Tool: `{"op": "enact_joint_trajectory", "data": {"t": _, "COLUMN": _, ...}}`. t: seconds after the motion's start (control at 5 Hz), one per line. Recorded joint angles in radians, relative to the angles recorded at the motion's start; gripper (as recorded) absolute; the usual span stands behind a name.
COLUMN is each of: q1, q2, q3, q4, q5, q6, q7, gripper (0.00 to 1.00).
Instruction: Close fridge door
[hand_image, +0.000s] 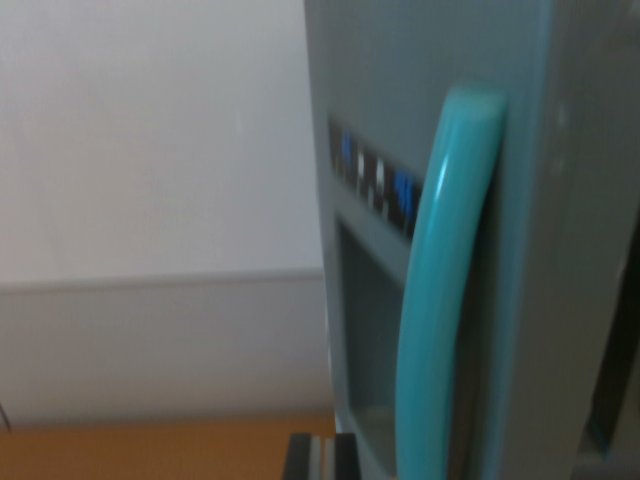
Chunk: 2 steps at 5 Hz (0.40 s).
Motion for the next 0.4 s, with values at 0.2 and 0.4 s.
{"op": "enact_joint_trajectory", "data": {"t": 0.2, "q1": 0.0, "q2": 0.0, "q3": 0.0, "q4": 0.0, "q5": 0.0, "q6": 0.0, "q7": 0.0, "gripper": 1.0}}
{"op": "enact_joint_trajectory", "data": {"t": 0.4, "q1": 0.0, "q2": 0.053, "q3": 0.002, "q4": 0.001, "q5": 0.0, "q6": 0.0, "q7": 0.0, "gripper": 1.0}}
